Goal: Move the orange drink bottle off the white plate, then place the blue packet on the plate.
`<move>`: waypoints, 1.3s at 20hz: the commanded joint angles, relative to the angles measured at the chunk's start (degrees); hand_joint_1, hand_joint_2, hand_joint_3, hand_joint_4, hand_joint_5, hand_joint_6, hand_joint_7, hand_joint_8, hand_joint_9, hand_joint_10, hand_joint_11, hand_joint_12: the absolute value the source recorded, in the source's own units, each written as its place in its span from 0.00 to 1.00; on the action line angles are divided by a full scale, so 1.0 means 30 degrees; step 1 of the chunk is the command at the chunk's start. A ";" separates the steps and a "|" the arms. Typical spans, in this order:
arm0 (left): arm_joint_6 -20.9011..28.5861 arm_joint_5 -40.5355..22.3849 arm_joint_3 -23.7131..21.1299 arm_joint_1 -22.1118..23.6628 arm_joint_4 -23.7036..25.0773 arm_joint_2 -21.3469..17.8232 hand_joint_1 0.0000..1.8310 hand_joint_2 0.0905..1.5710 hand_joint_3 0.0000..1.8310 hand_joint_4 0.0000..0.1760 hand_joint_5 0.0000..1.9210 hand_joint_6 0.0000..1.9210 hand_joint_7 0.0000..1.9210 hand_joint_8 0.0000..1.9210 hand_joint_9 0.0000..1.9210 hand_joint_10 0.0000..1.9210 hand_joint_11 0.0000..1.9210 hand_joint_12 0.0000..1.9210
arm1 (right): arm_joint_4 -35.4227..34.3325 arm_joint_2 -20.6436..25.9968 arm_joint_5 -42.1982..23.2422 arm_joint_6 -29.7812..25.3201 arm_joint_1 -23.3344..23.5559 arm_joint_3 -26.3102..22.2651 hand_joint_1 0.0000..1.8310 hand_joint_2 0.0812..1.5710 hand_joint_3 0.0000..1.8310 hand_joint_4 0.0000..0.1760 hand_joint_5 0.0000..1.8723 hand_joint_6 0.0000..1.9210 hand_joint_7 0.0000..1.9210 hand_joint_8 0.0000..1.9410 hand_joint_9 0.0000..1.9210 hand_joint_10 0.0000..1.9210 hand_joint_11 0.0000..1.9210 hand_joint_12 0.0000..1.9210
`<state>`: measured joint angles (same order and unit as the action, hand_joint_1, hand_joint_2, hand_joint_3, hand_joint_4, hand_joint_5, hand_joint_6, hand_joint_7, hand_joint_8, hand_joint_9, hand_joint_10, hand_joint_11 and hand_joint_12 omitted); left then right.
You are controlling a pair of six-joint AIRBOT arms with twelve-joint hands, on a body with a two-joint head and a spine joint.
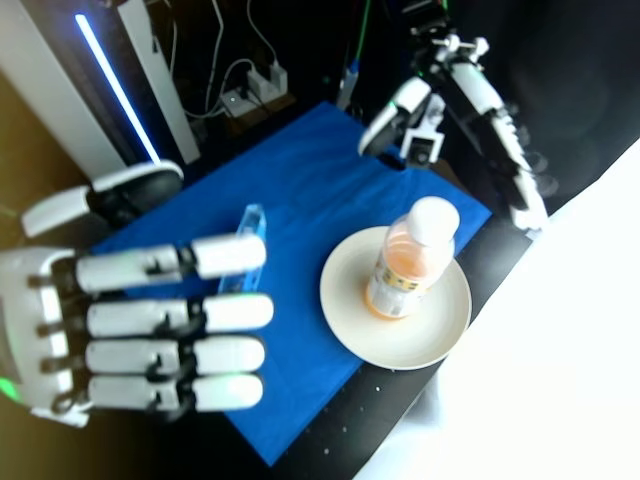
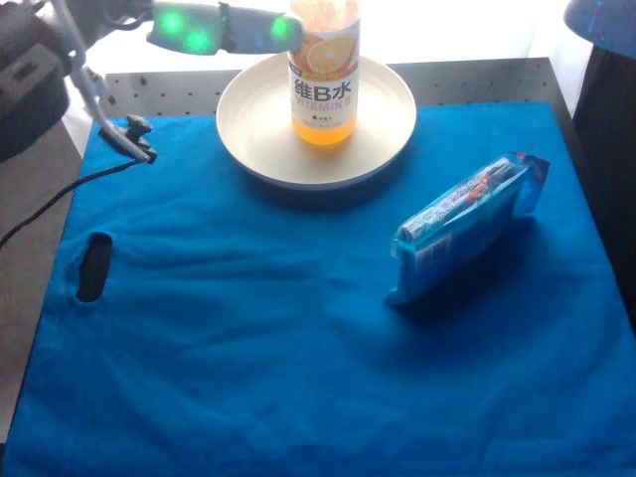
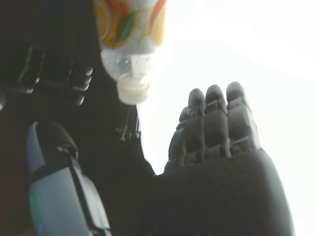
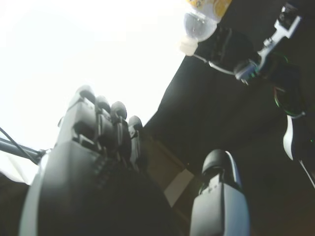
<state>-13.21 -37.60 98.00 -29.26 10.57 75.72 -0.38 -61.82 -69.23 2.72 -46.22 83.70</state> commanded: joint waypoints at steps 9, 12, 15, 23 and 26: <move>0.0460 0.0913 0.1204 0.1339 0.1365 0.1000 0.37 0.38 0.00 0.20 0.00 0.00 0.08 0.00 0.04 0.00 0.00 0.00 | -0.0161 -0.0208 -0.2442 -0.0248 0.0690 -0.0032 0.20 0.58 0.00 0.60 0.06 0.00 0.10 0.00 0.04 0.00 0.03 0.02; 0.1062 0.1217 0.1689 0.1494 0.1936 0.1459 0.37 0.38 0.00 0.16 0.00 0.00 0.08 0.00 0.04 0.00 0.00 0.00 | -0.0031 -0.0260 -0.2450 -0.0271 0.0770 -0.0043 0.20 0.59 0.00 0.51 0.06 0.00 0.11 0.00 0.04 0.00 0.03 0.02; 0.1543 0.1553 0.2134 0.1610 0.2493 0.1925 0.38 0.40 0.00 0.12 0.01 0.00 0.09 0.00 0.05 0.00 0.01 0.01 | 0.0001 -0.0298 -0.2482 -0.0283 0.0807 -0.0060 0.21 0.59 0.00 0.51 0.07 0.00 0.09 0.00 0.03 0.00 0.01 0.01; 0.1728 0.2033 0.2194 0.1709 0.3227 0.2169 0.36 0.41 0.01 0.22 0.00 0.00 0.09 0.00 0.02 0.00 0.00 0.00 | -0.0012 -0.0443 -0.2585 -0.0336 0.0841 -0.0057 0.22 0.55 0.00 0.31 0.05 0.00 0.11 0.00 0.03 0.00 0.02 0.02; 0.1742 0.2153 0.2320 0.1709 0.3278 0.2362 0.38 0.43 0.01 0.23 0.00 0.00 0.08 0.00 0.01 0.00 0.00 0.00 | -0.0014 -0.0449 -0.2710 -0.0376 0.0862 -0.0060 0.21 0.54 0.00 0.24 0.03 0.00 0.12 0.00 0.04 0.00 0.03 0.02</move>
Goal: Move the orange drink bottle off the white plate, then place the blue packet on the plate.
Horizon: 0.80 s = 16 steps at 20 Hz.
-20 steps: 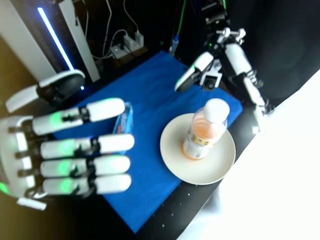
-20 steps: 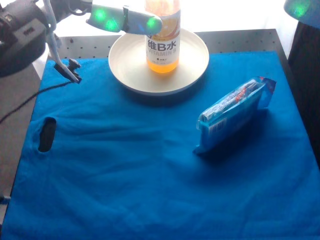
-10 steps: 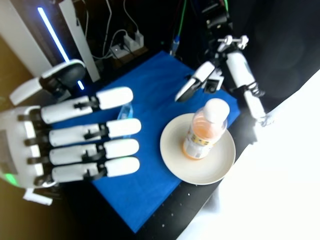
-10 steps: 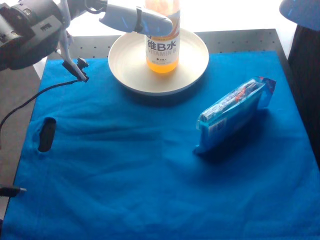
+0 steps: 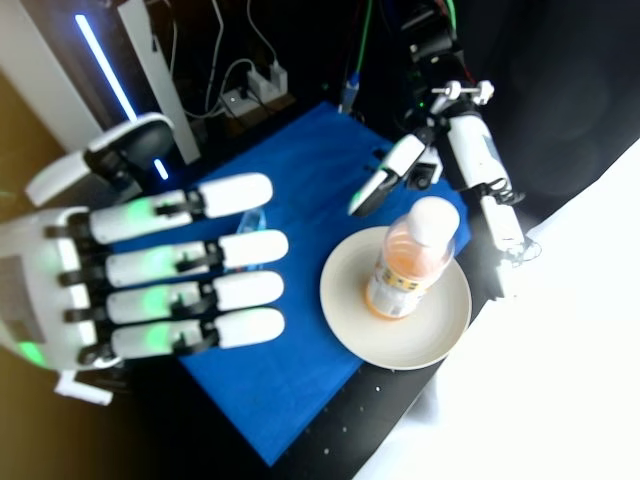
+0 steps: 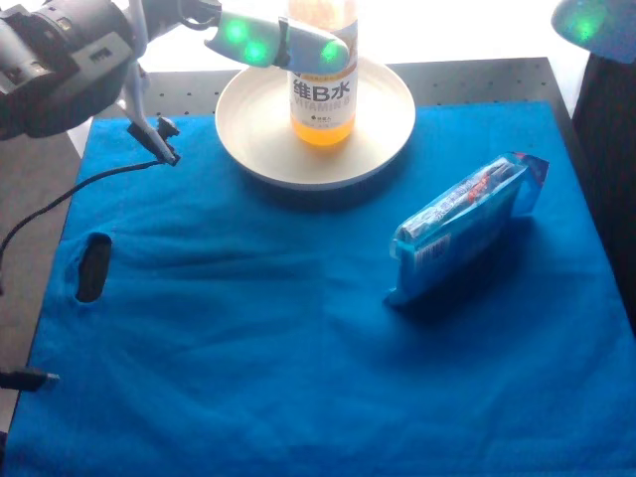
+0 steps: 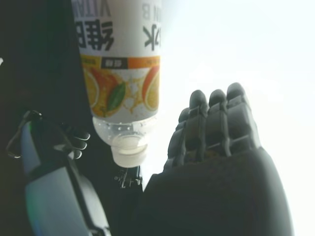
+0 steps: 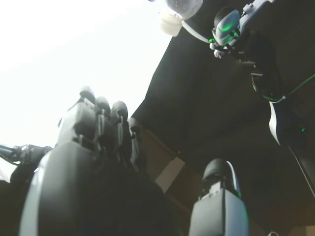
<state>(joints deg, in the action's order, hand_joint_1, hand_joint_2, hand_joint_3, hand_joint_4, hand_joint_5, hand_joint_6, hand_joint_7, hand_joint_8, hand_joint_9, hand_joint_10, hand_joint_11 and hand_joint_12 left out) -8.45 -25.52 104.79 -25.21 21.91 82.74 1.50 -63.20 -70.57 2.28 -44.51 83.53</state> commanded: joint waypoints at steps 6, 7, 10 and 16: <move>0.0180 -0.1779 0.0155 0.0358 -0.0140 0.0306 0.39 0.43 0.00 0.29 0.00 0.00 0.08 0.00 0.04 0.01 0.01 0.01 | -0.0640 -0.0087 -0.2433 -0.0339 0.0317 -0.0004 0.23 0.54 0.00 0.21 0.04 0.00 0.11 0.00 0.04 0.00 0.07 0.04; 0.0180 -0.1748 0.0222 0.0354 -0.0130 0.0386 0.40 0.44 0.01 0.43 0.00 0.00 0.08 0.00 0.04 0.01 0.02 0.01 | -0.0640 -0.0093 -0.2464 -0.0347 0.0317 -0.0015 0.23 0.54 0.00 0.25 0.04 0.00 0.11 0.00 0.04 0.00 0.08 0.04; 0.0190 -0.1685 0.0403 0.0331 -0.0109 0.0552 0.40 0.45 0.01 0.38 0.01 0.00 0.09 0.01 0.05 0.01 0.00 0.00 | -0.0635 -0.0093 -0.2598 -0.0353 0.0317 -0.0059 0.25 0.53 0.00 0.32 0.05 0.00 0.11 0.00 0.04 0.00 0.08 0.04; 0.2795 -0.2548 0.1670 -0.0185 0.0559 0.1427 0.47 0.61 0.00 0.36 0.17 0.00 0.25 0.00 0.21 0.00 0.14 0.09 | -0.0617 -0.0093 -0.2821 -0.0389 0.0317 -0.0124 0.27 0.52 0.00 0.41 0.03 0.00 0.10 0.00 0.04 0.00 0.06 0.03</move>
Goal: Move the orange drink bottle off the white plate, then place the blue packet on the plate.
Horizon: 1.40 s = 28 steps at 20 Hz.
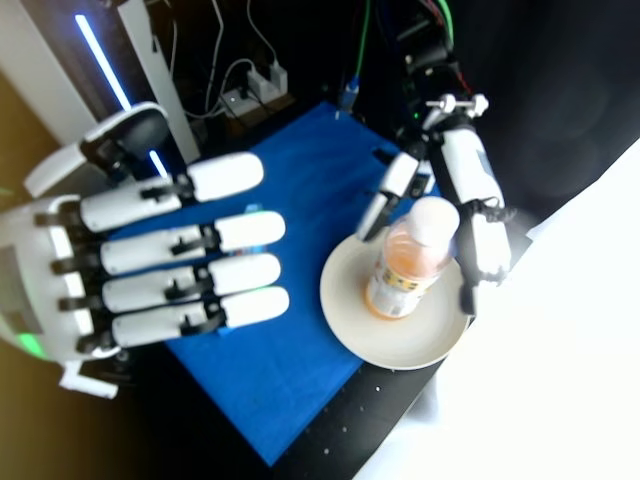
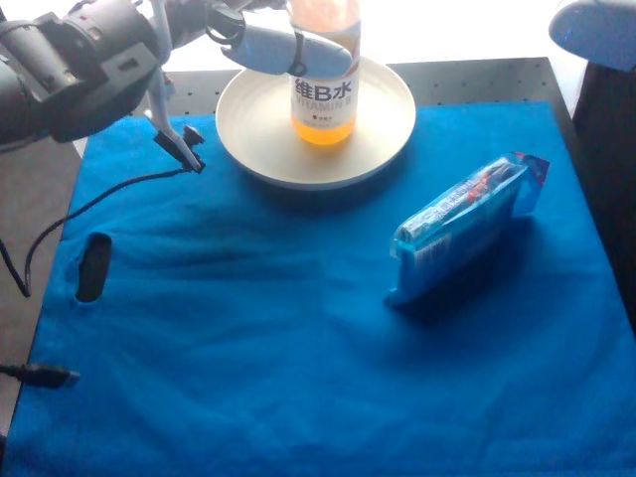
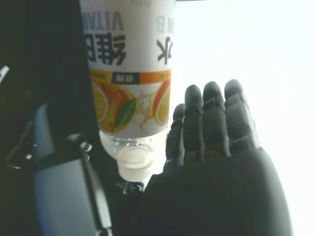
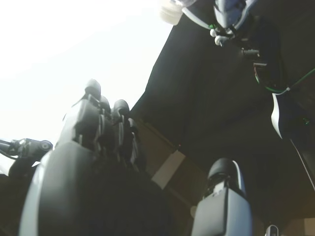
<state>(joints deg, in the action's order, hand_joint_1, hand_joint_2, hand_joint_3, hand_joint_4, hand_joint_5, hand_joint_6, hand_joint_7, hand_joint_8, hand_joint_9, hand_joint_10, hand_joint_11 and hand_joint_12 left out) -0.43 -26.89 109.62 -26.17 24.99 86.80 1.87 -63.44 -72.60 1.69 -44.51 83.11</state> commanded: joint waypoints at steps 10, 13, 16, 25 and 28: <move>0.1246 -0.2830 0.0229 0.0252 0.0019 0.0024 0.52 0.79 0.00 0.29 0.37 0.72 0.44 0.00 0.40 0.00 0.08 0.63 | -0.0707 -0.0013 -0.2229 -0.0202 0.0317 -0.0095 0.28 0.56 0.01 0.23 0.01 0.00 0.10 0.00 0.04 0.00 0.05 0.02; 0.1441 -0.3409 0.0151 0.0726 0.0275 -0.0192 0.65 0.74 0.00 0.00 0.46 0.50 0.44 0.70 0.48 0.17 0.18 0.81 | -0.0707 -0.0013 -0.2229 -0.0223 0.0315 -0.0106 0.25 0.59 0.01 0.36 0.02 0.00 0.09 0.00 0.04 0.00 0.05 0.02; 0.1450 -0.4152 -0.0575 0.1085 0.0347 -0.0879 0.65 0.74 0.00 0.00 0.49 0.51 0.39 0.73 0.29 0.39 0.00 0.84 | -0.0707 -0.0024 -0.2229 -0.0223 0.0315 -0.0129 0.26 0.59 0.01 0.39 0.02 0.00 0.08 0.00 0.04 0.00 0.05 0.02; 0.1448 -0.6776 -0.4247 0.1570 0.1361 -0.3864 0.65 0.72 0.00 0.17 0.48 0.58 0.45 0.59 0.52 0.04 0.29 0.52 | -0.0713 -0.0043 -0.2224 -0.0227 0.0315 -0.0274 0.26 0.62 0.00 0.49 0.03 0.00 0.09 0.00 0.03 0.00 0.02 0.01; 0.1437 -0.7500 -0.5470 0.1282 0.1508 -0.5018 0.65 0.71 0.00 0.23 0.48 0.54 0.49 0.56 0.54 0.02 0.25 0.59 | -0.0717 -0.0043 -0.2224 -0.0227 0.0315 -0.0312 0.25 0.62 0.00 0.51 0.02 0.00 0.08 0.00 0.01 0.00 0.01 0.00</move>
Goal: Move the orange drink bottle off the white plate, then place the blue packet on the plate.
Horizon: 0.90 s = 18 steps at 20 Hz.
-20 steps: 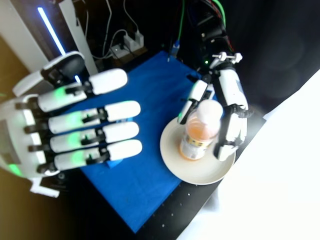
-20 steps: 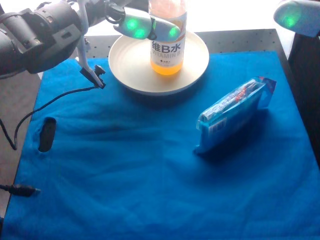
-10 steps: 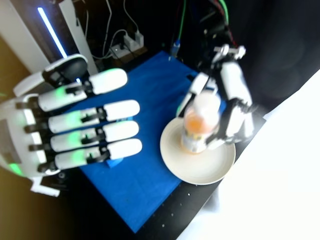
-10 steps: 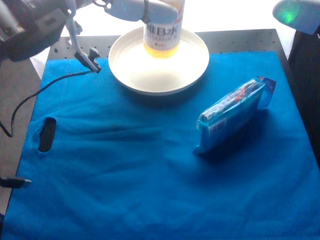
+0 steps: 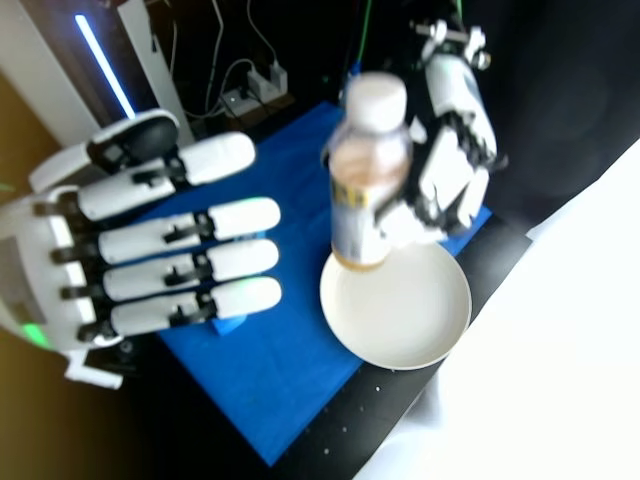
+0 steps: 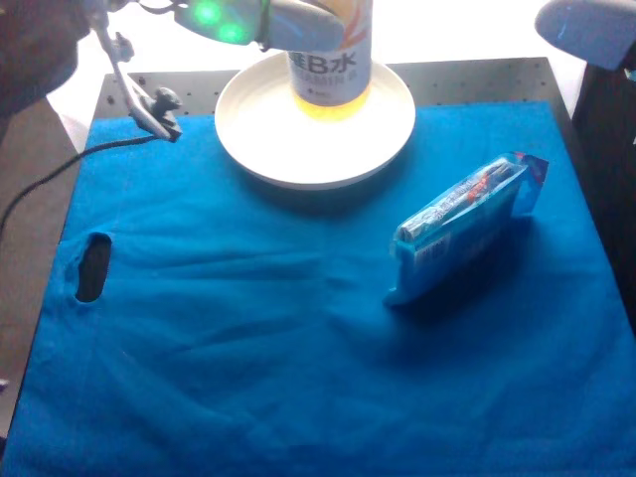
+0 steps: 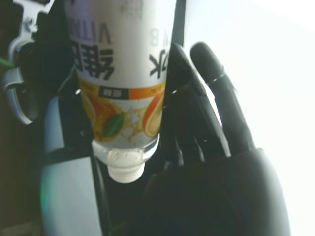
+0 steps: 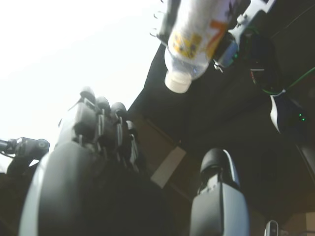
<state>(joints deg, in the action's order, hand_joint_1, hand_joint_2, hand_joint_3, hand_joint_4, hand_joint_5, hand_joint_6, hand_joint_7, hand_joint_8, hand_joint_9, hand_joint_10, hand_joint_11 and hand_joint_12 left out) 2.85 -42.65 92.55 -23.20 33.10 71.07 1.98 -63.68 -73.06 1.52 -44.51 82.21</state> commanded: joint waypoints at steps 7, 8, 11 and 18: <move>0.0342 -0.3332 -0.1498 -0.1361 -0.1397 -0.1457 0.67 0.69 0.00 0.00 0.48 0.50 0.57 0.48 0.57 0.01 0.28 0.55 | -0.0749 0.0037 -0.2073 -0.0168 0.0315 -0.0075 0.26 0.62 0.00 0.52 0.03 0.00 0.06 0.00 0.04 0.00 0.05 0.03; 0.0315 -0.3334 -0.1584 -0.1596 -0.1512 -0.1550 0.68 0.69 0.00 0.00 0.47 0.50 0.57 0.48 0.56 0.01 0.26 0.54 | -0.0751 0.0039 -0.2073 -0.0168 0.0315 -0.0083 0.24 0.62 0.00 0.51 0.03 0.00 0.06 0.00 0.04 0.00 0.05 0.03; 0.0319 -0.3401 -0.1651 -0.2438 -0.1865 -0.1680 0.60 0.71 0.00 0.01 0.48 0.54 0.54 0.21 0.55 0.01 0.26 0.52 | -0.0761 0.0039 -0.2073 -0.0168 0.0315 -0.0083 0.25 0.62 0.00 0.64 0.04 0.00 0.06 0.00 0.02 0.00 0.03 0.02; 0.0084 -0.3916 -0.2209 -0.3951 -0.2436 -0.2070 0.66 0.70 0.00 0.02 0.49 0.50 0.52 0.54 0.55 0.00 0.26 0.54 | -0.0770 -0.0007 -0.2074 -0.0166 0.0315 -0.0083 0.25 0.62 0.00 0.60 0.03 0.00 0.07 0.00 0.04 0.00 0.04 0.03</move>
<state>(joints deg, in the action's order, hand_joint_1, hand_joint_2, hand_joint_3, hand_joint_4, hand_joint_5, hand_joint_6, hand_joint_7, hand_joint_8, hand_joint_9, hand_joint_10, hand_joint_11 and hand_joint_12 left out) 2.02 -46.68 85.95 -35.77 30.02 65.10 1.74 -63.70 -73.03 1.52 -44.51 82.11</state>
